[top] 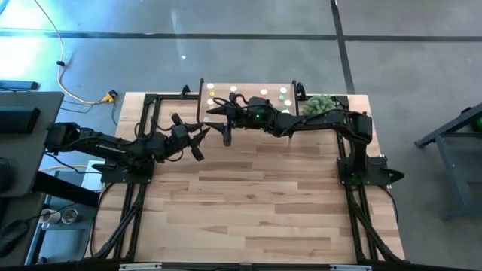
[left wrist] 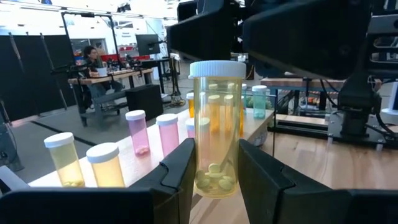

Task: Pick and place medicine bottles onto shelf by color
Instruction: Put the yellow pill bottle on the shelf aligned with the other yellow pill bottles

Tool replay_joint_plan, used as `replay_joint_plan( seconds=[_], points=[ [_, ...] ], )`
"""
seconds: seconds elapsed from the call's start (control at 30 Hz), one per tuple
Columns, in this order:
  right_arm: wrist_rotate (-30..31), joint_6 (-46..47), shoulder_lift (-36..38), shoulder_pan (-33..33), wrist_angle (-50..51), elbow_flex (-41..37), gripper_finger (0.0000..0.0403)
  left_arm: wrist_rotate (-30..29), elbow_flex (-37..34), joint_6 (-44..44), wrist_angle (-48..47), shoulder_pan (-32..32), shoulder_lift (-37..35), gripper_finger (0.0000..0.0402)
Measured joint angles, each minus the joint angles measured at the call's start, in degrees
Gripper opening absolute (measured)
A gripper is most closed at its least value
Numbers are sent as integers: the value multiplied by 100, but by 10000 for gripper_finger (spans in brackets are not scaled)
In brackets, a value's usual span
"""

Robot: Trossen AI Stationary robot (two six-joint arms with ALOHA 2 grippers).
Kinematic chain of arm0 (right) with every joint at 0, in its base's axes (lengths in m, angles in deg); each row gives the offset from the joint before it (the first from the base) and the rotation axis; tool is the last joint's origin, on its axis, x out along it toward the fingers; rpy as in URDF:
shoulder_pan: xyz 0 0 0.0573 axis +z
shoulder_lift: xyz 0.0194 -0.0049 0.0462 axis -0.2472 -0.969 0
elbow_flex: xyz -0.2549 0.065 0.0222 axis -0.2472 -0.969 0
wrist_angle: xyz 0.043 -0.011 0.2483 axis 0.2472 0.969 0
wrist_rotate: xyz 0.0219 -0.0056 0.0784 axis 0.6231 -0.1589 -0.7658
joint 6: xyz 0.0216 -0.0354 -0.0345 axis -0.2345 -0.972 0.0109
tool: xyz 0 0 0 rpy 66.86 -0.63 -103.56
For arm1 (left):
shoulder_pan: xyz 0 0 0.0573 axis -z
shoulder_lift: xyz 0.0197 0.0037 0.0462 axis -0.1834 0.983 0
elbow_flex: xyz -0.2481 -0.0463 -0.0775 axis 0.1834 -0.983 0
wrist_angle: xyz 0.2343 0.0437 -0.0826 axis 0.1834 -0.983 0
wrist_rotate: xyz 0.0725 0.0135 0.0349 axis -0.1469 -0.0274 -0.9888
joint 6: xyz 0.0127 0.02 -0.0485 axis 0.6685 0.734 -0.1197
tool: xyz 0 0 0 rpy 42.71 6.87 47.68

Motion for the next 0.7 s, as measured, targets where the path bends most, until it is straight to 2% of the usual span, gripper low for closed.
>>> replay_joint_plan(
  seconds=[0.43,0.57,0.7],
  points=[
    [-55,81,0,13,185,2,197,39,0,-304,133,0,0,95],
    [-232,153,0,15,121,2,197,347,25,-356,164,0,0,95],
    [-258,157,0,39,123,2,197,376,209,-219,162,4,91,95]
  ],
)
